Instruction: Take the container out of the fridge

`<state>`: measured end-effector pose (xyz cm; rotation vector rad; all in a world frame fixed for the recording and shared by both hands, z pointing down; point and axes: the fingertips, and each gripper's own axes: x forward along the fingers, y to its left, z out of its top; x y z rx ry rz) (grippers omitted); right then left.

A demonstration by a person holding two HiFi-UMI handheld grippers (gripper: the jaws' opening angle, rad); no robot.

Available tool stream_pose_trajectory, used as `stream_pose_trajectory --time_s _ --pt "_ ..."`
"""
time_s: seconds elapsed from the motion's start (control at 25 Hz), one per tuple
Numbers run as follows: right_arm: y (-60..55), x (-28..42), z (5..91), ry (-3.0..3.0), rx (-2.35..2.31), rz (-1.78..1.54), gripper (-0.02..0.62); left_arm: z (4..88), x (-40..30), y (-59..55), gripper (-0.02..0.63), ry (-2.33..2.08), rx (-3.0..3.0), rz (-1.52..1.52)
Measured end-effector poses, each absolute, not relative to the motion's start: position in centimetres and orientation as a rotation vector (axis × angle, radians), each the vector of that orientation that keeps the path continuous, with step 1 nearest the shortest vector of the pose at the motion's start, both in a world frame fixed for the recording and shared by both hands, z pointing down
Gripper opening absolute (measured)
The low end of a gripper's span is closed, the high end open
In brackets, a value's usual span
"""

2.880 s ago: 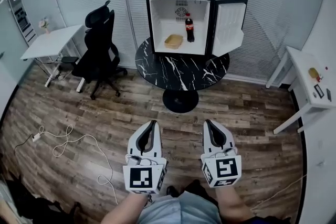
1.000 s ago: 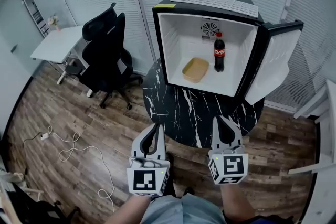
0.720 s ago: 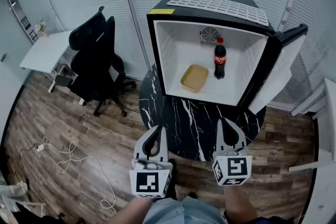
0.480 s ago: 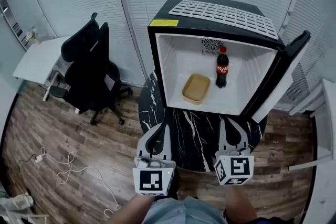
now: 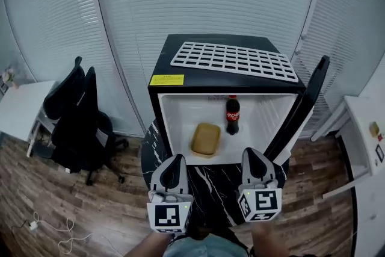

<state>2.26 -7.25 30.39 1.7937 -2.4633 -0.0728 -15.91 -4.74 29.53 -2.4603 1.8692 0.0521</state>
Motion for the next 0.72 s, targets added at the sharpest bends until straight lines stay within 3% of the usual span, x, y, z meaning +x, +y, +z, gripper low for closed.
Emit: stream_pose_trajectory --time_s 0.72 --pt "-18.2 2.3 35.8 -2.469 1.722 0.102 0.017 33.4 -13.2 -14.9 0.015 1.868 -2.507 -0.076"
